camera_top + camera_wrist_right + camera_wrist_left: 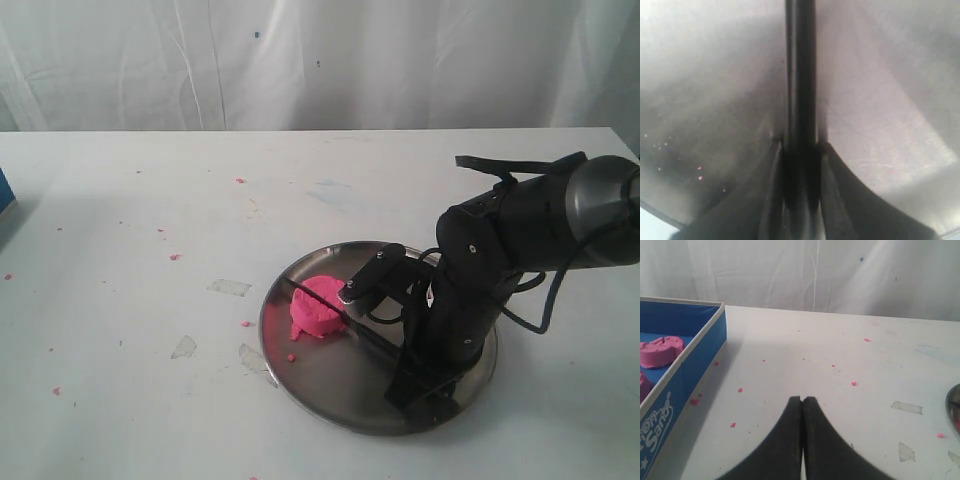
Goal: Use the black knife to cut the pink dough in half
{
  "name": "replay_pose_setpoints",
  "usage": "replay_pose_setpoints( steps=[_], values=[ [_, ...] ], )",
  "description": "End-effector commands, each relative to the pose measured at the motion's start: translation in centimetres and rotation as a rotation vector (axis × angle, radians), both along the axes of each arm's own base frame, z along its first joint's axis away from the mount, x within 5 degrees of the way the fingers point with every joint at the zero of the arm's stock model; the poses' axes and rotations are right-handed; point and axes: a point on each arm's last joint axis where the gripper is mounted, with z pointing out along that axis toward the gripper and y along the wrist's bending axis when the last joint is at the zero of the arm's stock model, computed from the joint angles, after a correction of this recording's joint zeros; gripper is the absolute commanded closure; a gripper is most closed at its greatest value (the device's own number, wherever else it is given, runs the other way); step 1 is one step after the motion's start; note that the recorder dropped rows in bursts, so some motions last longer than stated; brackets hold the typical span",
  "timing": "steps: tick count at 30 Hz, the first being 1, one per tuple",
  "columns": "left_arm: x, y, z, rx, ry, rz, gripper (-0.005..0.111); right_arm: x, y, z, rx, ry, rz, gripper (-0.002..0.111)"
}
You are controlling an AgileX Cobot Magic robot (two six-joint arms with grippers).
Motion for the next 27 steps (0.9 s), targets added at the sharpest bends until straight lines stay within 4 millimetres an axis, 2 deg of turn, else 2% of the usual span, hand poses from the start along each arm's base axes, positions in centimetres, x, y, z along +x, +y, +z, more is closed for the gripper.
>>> replay_pose_setpoints(
  steps=[1, 27],
  values=[
    [0.00, -0.02, 0.00, 0.000, -0.013, -0.004, 0.107, -0.07, -0.03, -0.09, -0.002, 0.013, -0.006, 0.108],
    [0.00, -0.02, 0.00, 0.000, -0.013, -0.004, 0.107, -0.23, -0.17, -0.12, -0.017, 0.031, -0.014, 0.108]
  ],
)
